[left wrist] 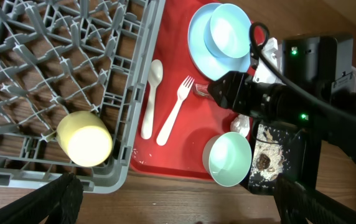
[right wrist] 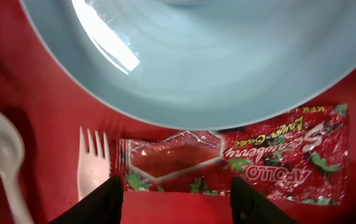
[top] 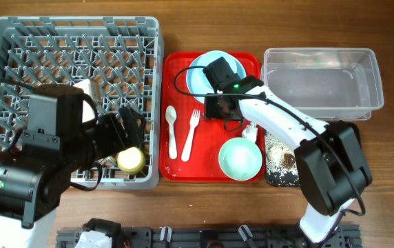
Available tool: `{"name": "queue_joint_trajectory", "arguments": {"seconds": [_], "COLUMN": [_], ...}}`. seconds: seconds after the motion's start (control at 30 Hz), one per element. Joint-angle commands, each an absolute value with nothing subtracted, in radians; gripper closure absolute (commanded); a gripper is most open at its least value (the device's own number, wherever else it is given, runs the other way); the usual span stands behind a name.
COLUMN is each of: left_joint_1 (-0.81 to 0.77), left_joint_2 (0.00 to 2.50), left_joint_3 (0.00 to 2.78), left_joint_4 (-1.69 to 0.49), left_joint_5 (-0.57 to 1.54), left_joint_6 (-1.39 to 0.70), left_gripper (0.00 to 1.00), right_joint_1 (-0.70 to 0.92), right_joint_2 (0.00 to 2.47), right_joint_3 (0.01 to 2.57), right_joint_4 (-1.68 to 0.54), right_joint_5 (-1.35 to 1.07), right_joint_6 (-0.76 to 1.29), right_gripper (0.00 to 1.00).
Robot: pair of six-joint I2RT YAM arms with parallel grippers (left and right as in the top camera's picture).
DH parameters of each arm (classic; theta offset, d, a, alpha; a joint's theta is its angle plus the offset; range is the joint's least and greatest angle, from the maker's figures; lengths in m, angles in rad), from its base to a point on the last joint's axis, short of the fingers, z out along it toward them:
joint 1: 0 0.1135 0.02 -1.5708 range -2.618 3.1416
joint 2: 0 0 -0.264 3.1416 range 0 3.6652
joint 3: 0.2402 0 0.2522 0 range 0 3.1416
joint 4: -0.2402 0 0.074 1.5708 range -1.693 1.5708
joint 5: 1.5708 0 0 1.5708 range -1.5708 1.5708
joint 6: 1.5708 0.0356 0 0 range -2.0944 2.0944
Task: Sort waste into correct bins and load items into the dishwasher rack
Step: 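Grasp the red wrapper with the right gripper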
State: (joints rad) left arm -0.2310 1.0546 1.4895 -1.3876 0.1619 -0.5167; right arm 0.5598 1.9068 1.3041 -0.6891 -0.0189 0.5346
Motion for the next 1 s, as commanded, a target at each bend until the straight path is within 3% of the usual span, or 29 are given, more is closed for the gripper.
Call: {"name": "queue_joint_trajectory", "arguments": {"seconds": [0.0, 0.03, 0.2, 0.5, 0.57, 0.67, 0.77, 0.8, 0.97], "left_joint_1": [-0.233, -0.233, -0.233, -0.233, -0.233, -0.233, -0.233, -0.233, -0.233], "left_joint_2": [1.050, 1.050, 1.050, 1.050, 1.050, 1.050, 1.050, 1.050, 1.050], "left_joint_3": [1.493, 1.493, 1.493, 1.493, 1.493, 1.493, 1.493, 1.493, 1.493], "left_joint_4": [-1.385, -1.385, -1.385, -1.385, -1.385, -1.385, -1.385, -1.385, -1.385], "left_joint_5": [0.160, 0.160, 0.160, 0.160, 0.160, 0.160, 0.160, 0.160, 0.160], "left_joint_6": [-0.502, -0.502, -0.502, -0.502, -0.502, -0.502, -0.502, -0.502, -0.502], "left_gripper": [0.00, 0.00, 0.00, 0.00, 0.00, 0.00, 0.00, 0.00, 0.00], "right_joint_1": [0.560, 0.557, 0.556, 0.556, 0.556, 0.556, 0.556, 0.556, 0.556], "right_joint_2": [1.860, 1.861, 1.875, 2.006, 2.007, 2.007, 2.007, 2.007, 1.901], "right_joint_3": [1.319, 1.318, 1.316, 1.316, 1.313, 1.257, 1.207, 1.207, 1.214], "right_joint_4": [-0.701, -0.693, -0.648, -0.656, -0.637, -0.584, -0.563, -0.566, -0.588], "right_joint_5": [0.104, 0.109, -0.017, -0.046, -0.045, -0.045, -0.046, -0.046, -0.053], "right_joint_6": [0.217, 0.145, -0.094, 0.003, 0.043, 0.080, 0.097, 0.116, 0.223], "right_gripper": [0.37, 0.32, 0.31, 0.45, 0.53, 0.55, 0.92, 0.96, 0.96]}}
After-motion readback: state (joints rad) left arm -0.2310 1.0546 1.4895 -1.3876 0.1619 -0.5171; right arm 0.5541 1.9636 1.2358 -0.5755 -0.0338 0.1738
